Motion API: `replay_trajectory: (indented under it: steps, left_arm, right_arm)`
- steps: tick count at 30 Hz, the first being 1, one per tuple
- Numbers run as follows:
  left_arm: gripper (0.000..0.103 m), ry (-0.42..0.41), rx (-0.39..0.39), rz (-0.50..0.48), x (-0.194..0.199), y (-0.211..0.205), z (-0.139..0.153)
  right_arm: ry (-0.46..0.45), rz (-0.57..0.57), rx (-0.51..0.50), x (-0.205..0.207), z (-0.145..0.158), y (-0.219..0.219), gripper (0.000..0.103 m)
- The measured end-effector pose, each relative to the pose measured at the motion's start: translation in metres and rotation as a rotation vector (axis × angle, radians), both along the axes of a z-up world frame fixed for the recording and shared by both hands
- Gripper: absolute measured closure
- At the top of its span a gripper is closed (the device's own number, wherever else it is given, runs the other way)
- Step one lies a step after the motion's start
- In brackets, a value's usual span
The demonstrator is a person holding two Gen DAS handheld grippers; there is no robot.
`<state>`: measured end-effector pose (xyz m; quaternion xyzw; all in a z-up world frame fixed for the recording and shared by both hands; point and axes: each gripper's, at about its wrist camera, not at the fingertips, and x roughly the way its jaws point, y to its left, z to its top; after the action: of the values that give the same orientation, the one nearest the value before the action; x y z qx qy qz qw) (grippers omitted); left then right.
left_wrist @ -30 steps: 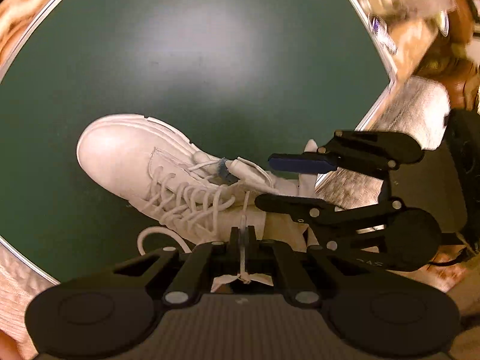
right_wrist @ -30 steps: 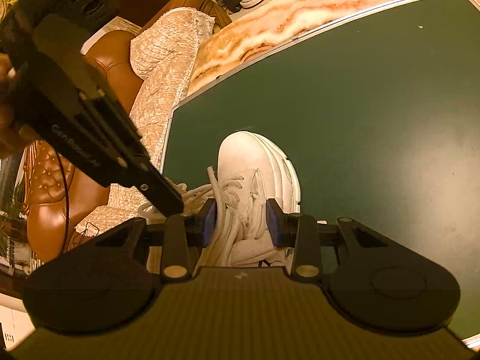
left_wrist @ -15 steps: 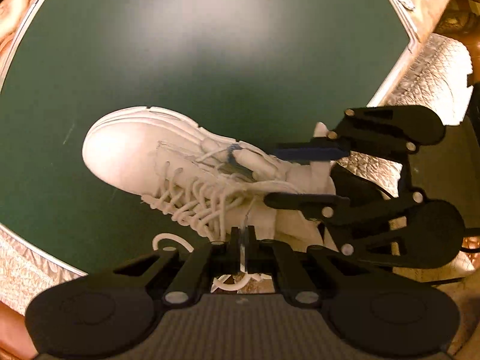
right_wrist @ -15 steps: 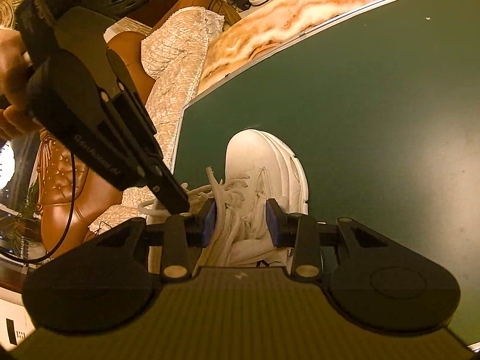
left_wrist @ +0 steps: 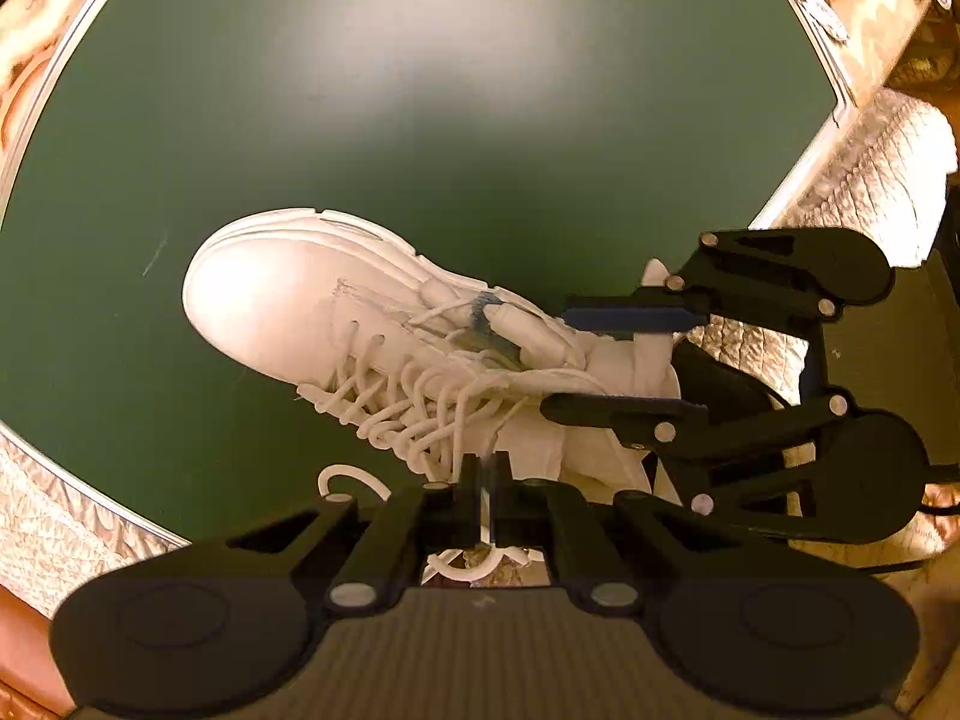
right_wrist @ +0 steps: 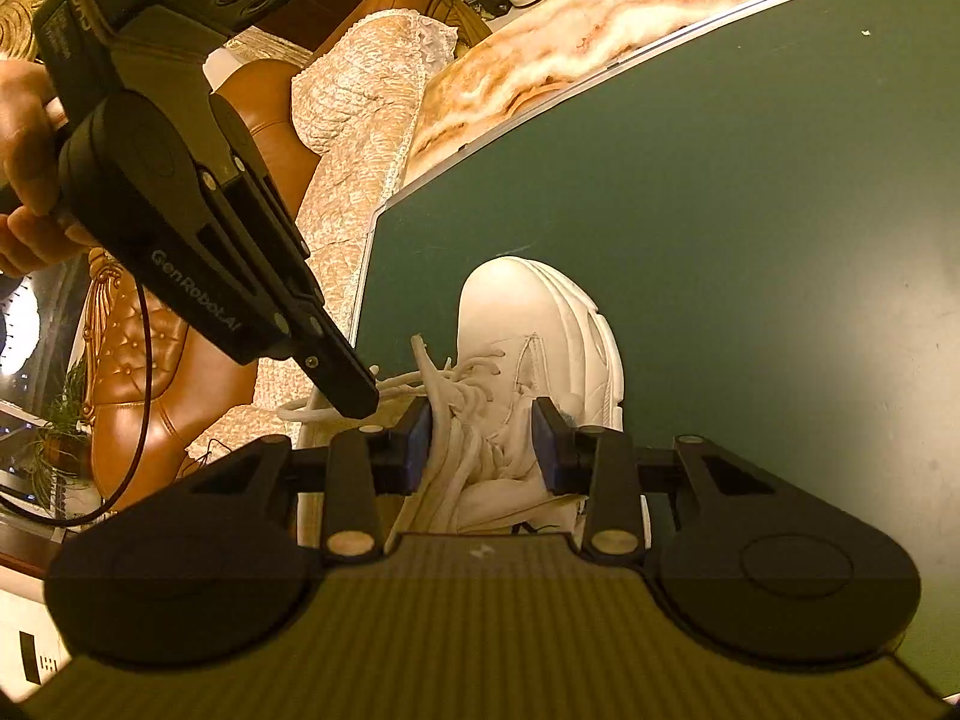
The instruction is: Lace up shoes with both hands
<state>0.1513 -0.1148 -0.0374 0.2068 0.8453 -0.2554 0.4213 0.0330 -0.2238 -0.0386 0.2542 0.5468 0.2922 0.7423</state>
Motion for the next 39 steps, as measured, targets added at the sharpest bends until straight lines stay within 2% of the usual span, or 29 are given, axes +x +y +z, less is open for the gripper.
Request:
replay_trajectory:
  steps: [7,25,31,39]
  left_arm:
    - [0.102,-0.005,0.007,0.007,-0.002,0.000,0.000]
    - [0.102,-0.042,-0.004,0.105,0.006,0.008,0.006]
    - [0.102,-0.039,-0.030,0.095,-0.002,0.004,0.004]
    - [0.102,-0.102,-0.068,0.105,-0.004,0.005,0.015]
  right_arm:
    - [-0.005,-0.001,0.001,-0.001,0.001,0.001,0.062]
    - [-0.008,0.008,0.018,0.001,-0.002,-0.001,0.061]
    - [-0.019,0.026,0.020,0.002,-0.002,0.000,0.061]
    - [-0.032,0.032,0.029,0.001,0.000,-0.005,0.061]
